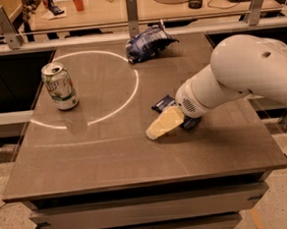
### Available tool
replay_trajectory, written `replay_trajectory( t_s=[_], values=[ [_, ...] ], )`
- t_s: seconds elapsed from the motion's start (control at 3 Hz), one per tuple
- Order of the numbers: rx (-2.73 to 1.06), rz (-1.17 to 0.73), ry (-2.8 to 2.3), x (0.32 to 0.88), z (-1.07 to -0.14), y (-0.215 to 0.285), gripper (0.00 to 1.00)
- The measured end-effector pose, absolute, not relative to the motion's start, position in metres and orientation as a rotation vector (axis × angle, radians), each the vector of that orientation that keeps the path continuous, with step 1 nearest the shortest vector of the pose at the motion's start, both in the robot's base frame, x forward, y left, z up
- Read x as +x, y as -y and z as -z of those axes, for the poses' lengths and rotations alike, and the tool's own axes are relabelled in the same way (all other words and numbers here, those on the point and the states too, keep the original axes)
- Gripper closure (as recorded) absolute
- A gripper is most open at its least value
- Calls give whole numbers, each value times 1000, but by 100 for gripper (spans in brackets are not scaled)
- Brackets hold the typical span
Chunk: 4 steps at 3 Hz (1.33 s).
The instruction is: Pick rxbar blueberry
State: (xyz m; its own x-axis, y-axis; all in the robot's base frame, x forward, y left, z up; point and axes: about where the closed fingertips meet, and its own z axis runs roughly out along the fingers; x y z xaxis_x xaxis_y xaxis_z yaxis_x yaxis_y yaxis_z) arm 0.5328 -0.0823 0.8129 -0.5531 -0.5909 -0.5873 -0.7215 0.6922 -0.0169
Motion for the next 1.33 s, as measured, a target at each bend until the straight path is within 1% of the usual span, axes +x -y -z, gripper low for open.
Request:
replay_trajectory(
  t_s=[0.33,1.33],
  values=[
    [-1016,-302,-2325,531,-809,81,19],
    [-1038,-296,-2309,532,-826,79,88]
  ],
)
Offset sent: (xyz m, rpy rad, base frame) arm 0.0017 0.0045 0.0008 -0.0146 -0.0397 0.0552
